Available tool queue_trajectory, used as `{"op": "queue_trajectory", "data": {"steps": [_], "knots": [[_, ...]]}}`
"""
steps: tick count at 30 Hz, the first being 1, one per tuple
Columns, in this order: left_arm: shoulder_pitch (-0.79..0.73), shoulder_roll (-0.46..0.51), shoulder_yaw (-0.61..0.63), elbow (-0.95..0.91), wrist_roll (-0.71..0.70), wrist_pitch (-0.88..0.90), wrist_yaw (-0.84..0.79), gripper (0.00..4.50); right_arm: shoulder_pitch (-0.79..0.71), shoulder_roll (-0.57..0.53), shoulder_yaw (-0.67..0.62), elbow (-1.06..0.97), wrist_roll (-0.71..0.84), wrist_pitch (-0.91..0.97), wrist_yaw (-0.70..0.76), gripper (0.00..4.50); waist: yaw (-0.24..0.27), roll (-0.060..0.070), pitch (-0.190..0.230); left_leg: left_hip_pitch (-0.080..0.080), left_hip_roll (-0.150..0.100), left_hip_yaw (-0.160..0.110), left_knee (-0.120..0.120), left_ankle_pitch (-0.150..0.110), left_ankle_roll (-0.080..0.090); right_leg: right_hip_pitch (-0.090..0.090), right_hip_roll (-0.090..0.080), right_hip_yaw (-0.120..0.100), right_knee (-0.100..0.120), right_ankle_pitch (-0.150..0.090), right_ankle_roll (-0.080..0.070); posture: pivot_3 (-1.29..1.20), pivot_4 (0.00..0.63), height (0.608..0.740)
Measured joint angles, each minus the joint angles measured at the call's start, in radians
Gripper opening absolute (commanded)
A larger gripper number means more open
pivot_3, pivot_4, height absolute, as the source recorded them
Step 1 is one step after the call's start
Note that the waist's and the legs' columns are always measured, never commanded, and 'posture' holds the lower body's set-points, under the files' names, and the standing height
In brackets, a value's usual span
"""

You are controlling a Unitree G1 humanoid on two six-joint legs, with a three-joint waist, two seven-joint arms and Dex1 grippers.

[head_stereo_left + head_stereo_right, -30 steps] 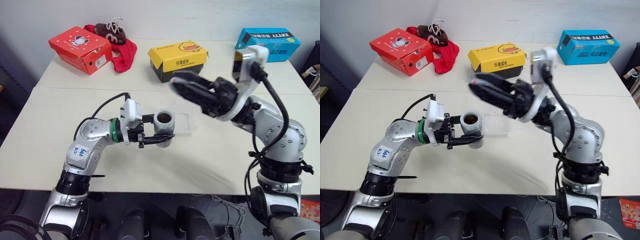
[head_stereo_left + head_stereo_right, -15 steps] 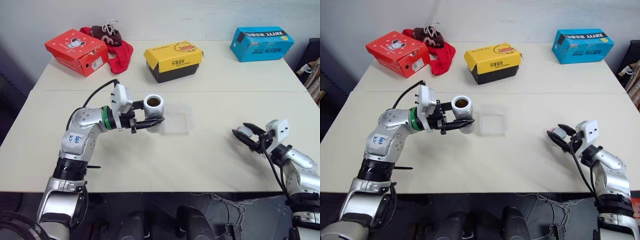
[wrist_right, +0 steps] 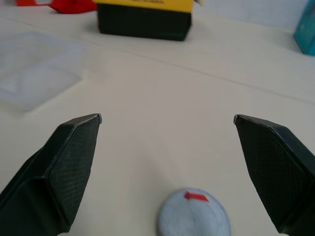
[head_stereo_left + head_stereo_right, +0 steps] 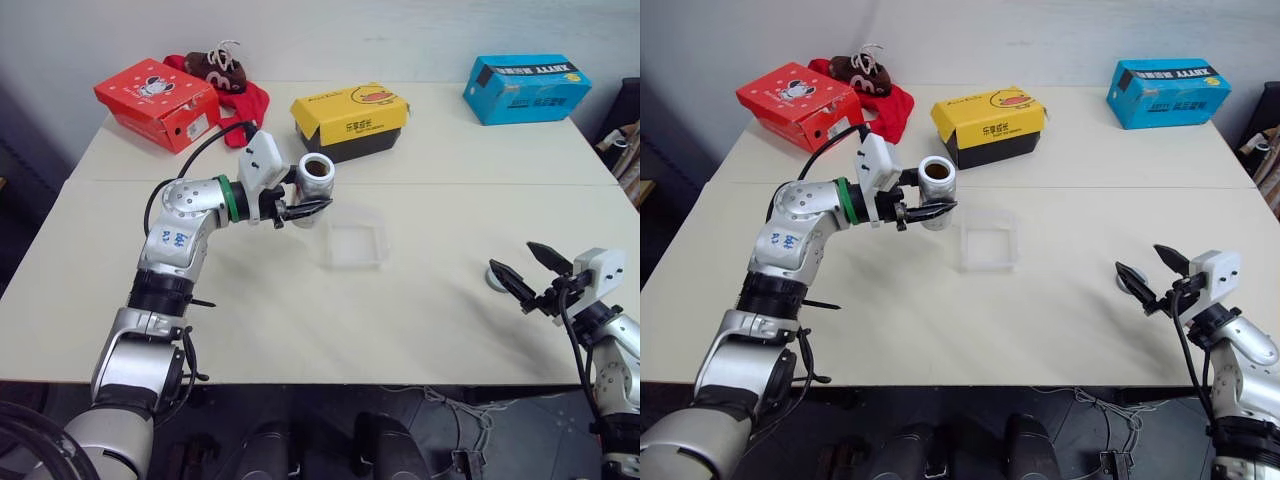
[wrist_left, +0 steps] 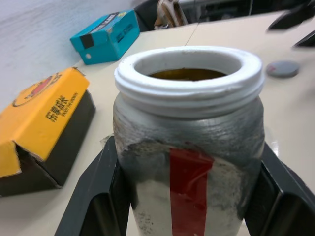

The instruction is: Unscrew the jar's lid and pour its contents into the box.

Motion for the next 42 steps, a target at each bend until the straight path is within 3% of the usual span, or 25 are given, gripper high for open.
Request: {"op": "queue_trajectory", "data": {"steps": [4,8,11,14,18,23,33,42], "knots": [[-0.101,-0.026,-0.092,0.160,0.176,-0.199,0.080,2.35,0.080,-0.058,0.005,-0.238,0.034,0.105,0.019,4.47,0.002,0.000,0.000,0.000,0.000,0.001,0.000,-0.002,0.001,0.000,-0.001,0.000,-0.002,0.000,0.000,0.00,0.150,0.740],[-0.169,-0.042,-0.191,0.292,0.376,-0.446,0.262,2.35,0.122,-0.060,0.006,-0.319,0.035,0.149,0.012,4.47,0.009,-0.001,0.001,0.000,-0.001,0.002,0.000,-0.003,0.002,-0.002,-0.009,0.000,-0.004,0.000,0.000,0.00,0.150,0.740],[-0.203,-0.040,-0.253,0.367,0.531,-0.611,0.447,2.35,0.142,-0.055,0.003,-0.327,0.034,0.166,-0.008,4.47,0.015,-0.001,0.001,-0.001,-0.001,0.002,0.000,-0.004,0.003,-0.002,-0.010,-0.002,-0.004,0.000,0.000,0.00,0.150,0.740],[-0.265,-0.022,-0.374,0.409,0.791,-0.721,0.765,2.35,0.176,-0.037,-0.004,-0.335,0.031,0.166,-0.029,4.47,0.025,-0.002,0.001,-0.002,-0.002,0.003,0.000,-0.004,0.005,-0.003,-0.011,-0.003,-0.005,0.001,0.000,0.00,0.150,0.740],[-0.340,-0.003,-0.533,0.459,1.092,-0.723,1.180,2.35,0.208,-0.018,-0.006,-0.355,0.030,0.165,-0.052,4.47,0.029,-0.003,0.001,-0.003,-0.003,0.003,0.000,-0.006,0.008,-0.003,-0.012,-0.003,-0.005,0.001,0.002,0.00,0.150,0.740],[-0.411,-0.039,-0.745,0.555,1.407,-0.543,1.593,2.35,0.226,0.003,-0.015,-0.374,0.031,0.165,-0.078,4.47,0.028,-0.003,0.001,-0.008,-0.004,0.003,0.000,-0.007,0.011,-0.005,-0.011,-0.009,-0.006,0.003,0.005,0.00,0.150,0.740],[-0.432,-0.114,-0.886,0.717,1.563,-0.281,1.851,2.35,0.256,0.022,-0.022,-0.416,0.044,0.176,-0.108,4.47,0.027,-0.004,0.002,-0.013,-0.006,0.001,0.002,-0.006,0.013,-0.007,-0.009,-0.012,-0.006,0.003,0.005,0.00,0.150,0.740],[-0.432,-0.113,-0.895,0.714,1.549,-0.307,1.930,2.35,0.265,0.057,-0.021,-0.431,0.043,0.179,-0.126,4.47,0.026,-0.004,0.002,-0.013,-0.006,0.001,0.003,-0.006,0.013,-0.007,-0.014,-0.012,-0.005,0.003,0.005,0.00,0.150,0.740]]}}
